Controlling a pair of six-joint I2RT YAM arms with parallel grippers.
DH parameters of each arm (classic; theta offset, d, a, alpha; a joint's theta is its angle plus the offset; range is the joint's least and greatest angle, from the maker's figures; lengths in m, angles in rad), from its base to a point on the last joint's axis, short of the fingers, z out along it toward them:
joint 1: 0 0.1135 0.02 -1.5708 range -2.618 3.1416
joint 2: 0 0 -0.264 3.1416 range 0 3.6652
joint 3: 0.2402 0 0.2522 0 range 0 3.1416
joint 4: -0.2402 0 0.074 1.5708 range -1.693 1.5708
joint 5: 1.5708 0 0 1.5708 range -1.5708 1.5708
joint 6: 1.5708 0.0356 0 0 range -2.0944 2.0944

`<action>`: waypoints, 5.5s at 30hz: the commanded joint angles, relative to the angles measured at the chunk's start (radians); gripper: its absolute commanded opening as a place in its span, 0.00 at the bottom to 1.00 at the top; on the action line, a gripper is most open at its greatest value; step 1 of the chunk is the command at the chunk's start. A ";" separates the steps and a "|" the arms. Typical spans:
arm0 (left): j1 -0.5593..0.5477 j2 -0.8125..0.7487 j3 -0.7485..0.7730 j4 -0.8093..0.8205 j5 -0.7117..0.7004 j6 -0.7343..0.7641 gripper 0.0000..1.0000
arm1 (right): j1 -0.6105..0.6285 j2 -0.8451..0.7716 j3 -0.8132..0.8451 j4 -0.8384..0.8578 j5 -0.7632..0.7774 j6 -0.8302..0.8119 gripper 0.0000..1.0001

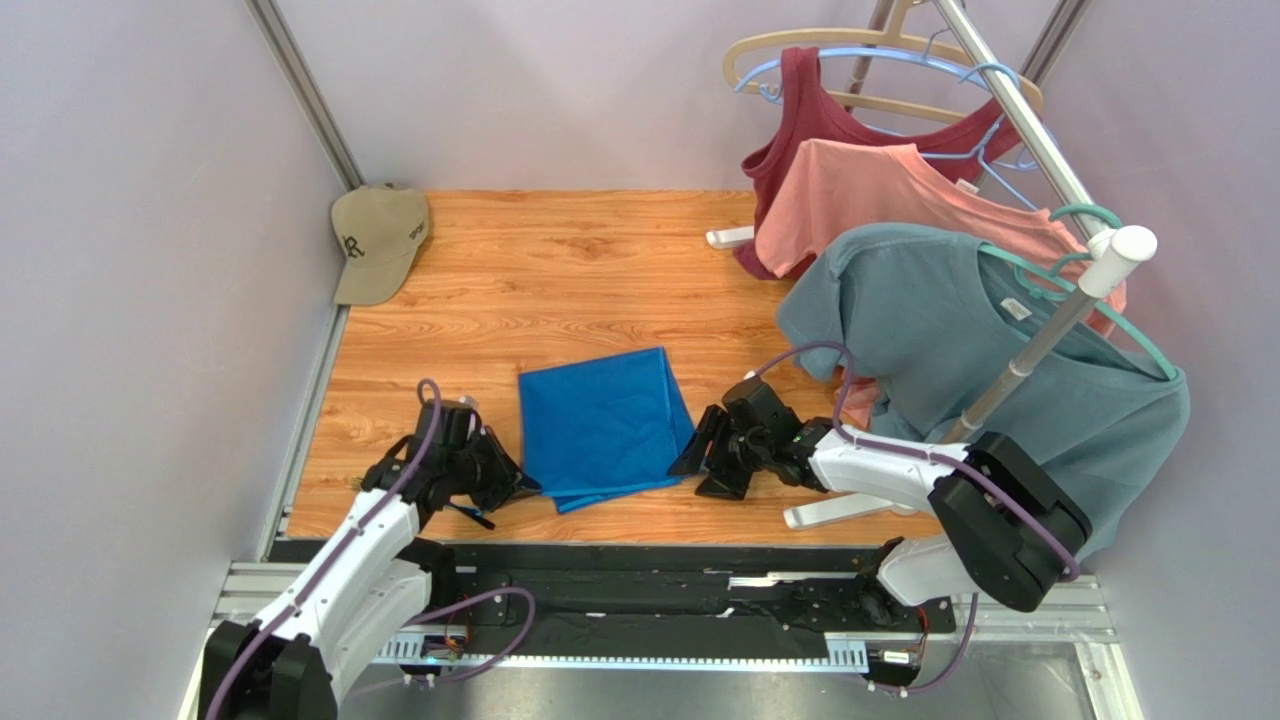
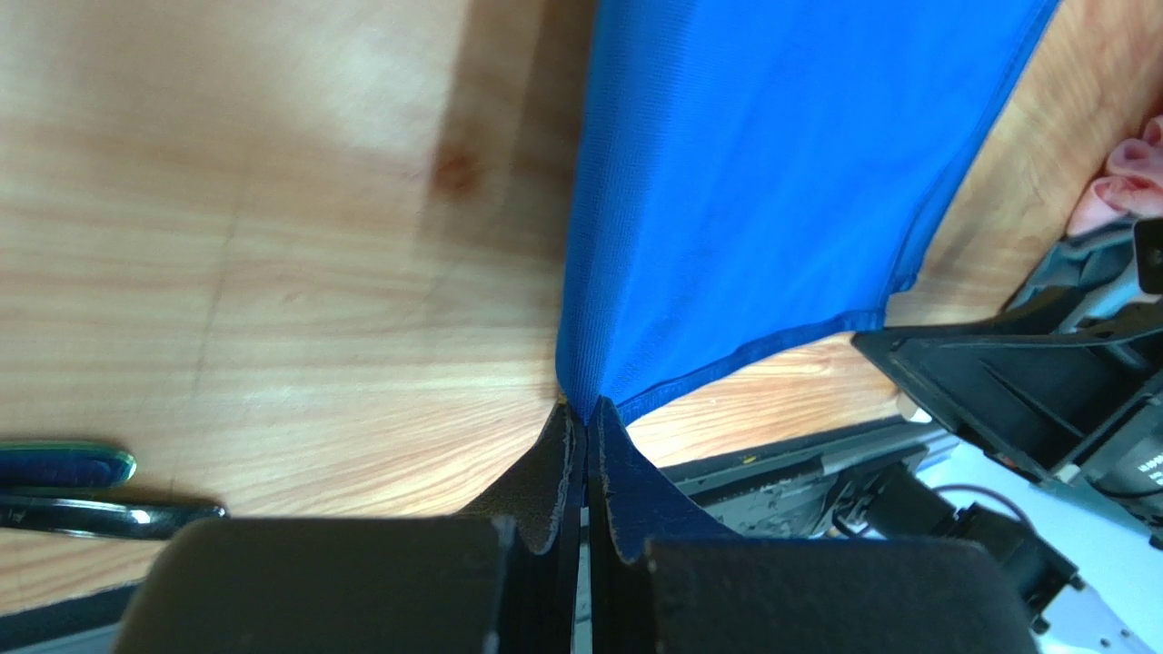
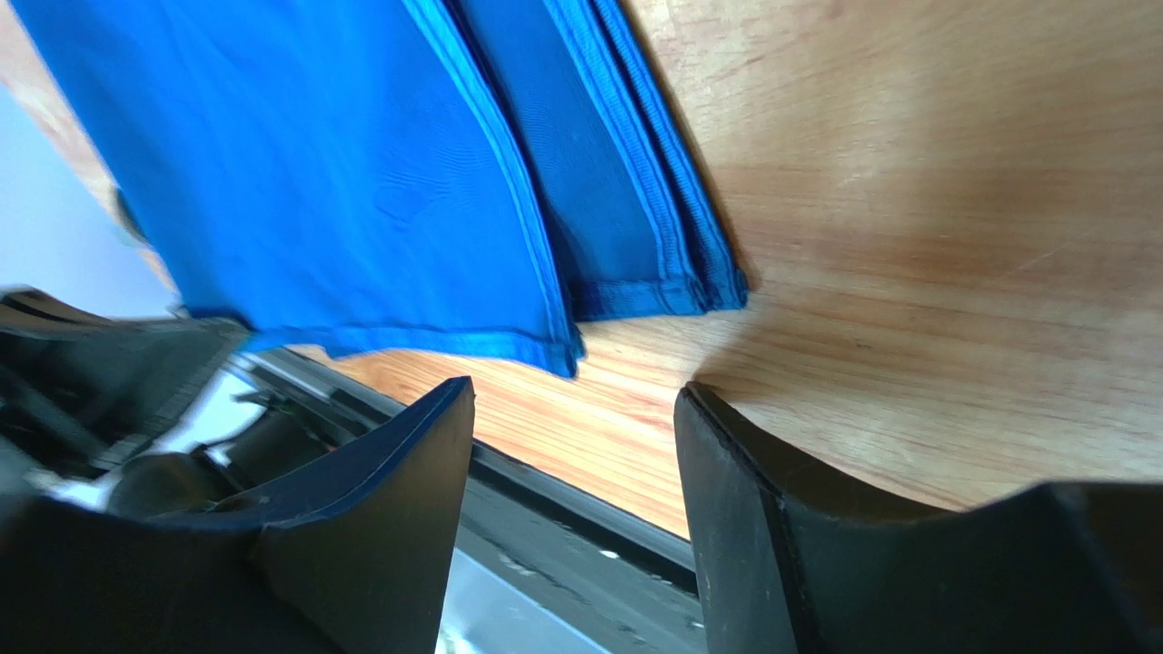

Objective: Fold the napkin into a case and place the utensils inside
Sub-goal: Smooth out the square-folded napkin at the center of the board.

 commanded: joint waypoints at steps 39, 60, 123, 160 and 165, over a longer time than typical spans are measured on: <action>0.000 -0.200 -0.047 -0.037 -0.030 -0.078 0.00 | 0.101 0.159 -0.022 -0.018 0.233 0.391 0.26; 0.000 -0.177 0.049 -0.048 -0.024 -0.002 0.00 | 0.084 -0.094 0.082 -0.196 0.336 0.167 0.00; -0.076 0.435 0.271 0.001 0.056 0.162 0.00 | -0.169 -0.028 0.229 -0.259 -0.168 -0.513 0.00; -0.076 0.711 0.428 0.083 -0.014 0.176 0.00 | -0.161 0.373 0.599 -0.334 0.161 -0.706 0.00; -0.073 0.556 0.490 -0.021 -0.061 0.199 0.00 | -0.161 0.273 0.636 -0.438 0.164 -0.737 0.00</action>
